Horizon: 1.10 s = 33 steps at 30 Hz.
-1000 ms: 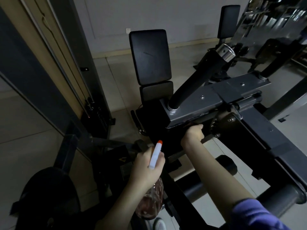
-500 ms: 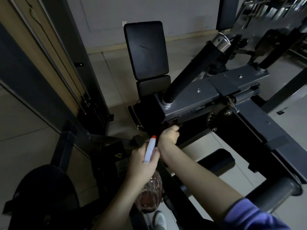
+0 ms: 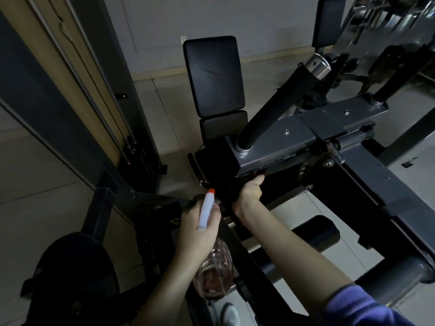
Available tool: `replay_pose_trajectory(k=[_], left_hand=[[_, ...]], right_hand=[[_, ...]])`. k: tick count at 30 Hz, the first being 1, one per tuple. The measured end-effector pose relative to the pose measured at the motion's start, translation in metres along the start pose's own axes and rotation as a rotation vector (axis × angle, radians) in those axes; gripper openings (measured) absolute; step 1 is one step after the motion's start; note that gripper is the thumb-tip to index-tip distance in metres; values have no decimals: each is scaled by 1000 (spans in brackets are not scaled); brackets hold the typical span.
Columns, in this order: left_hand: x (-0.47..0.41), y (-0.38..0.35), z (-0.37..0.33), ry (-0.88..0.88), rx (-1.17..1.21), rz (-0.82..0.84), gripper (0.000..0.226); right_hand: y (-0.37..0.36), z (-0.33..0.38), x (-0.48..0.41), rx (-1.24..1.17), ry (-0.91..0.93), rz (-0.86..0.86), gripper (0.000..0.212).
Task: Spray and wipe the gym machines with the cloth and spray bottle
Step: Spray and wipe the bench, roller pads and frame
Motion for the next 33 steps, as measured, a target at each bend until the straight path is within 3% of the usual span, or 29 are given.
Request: replay_pose_trajectory(k=[3,4,5,6,7,9,12,14,16,19,24,28,33], left_hand=[[-2,4,1,13,9,-33,40],[-3,3,2,18,9,-30,42],[-4,2,1,23,11,-24,43],[-5,1,1,24,19,-20,45],[-5,-1,-2,18,29,-10,46],[-7,-3,-4,8,23,-11,46],[-11,-9,-5,8,-17,13,28],[-13,-13,-6,-9,-32,27,22],[-14,-16,-6,-21,-50,36,23],[-14,-20,-5,-40,-49,41,21],[-15,-26,1,-9,-64,45,18],[-13,-34,1,11,-77,73,32],[-12,-28,0,21,-71,74,23]], right_hand=[[5,2,4,96,35,-90,76],[9,1,2,-45,16,-83,76],[6,-7,-1,-331,-53,-26,77],[5,-3,-2,-316,-10,49,78],[9,14,8,-27,149,106,73],[15,1,10,154,-2,240,54],[44,32,0,360,119,46,61],[57,67,-4,267,214,-114,67],[54,92,-10,142,268,-162,68],[39,99,-6,108,282,-165,69],[38,87,-13,246,281,-92,59],[29,63,-7,317,236,2,58],[42,87,-14,203,254,-129,59]])
Point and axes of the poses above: each hand's wrist, its own x-axis away from the middle knuckle, its own y-axis out of the back of the hand, z = x × y, the point moved 6 cm from there along -x, towards the middle knuckle, and after that the axes turned 8 degrees about z, right-handed, at the moved point
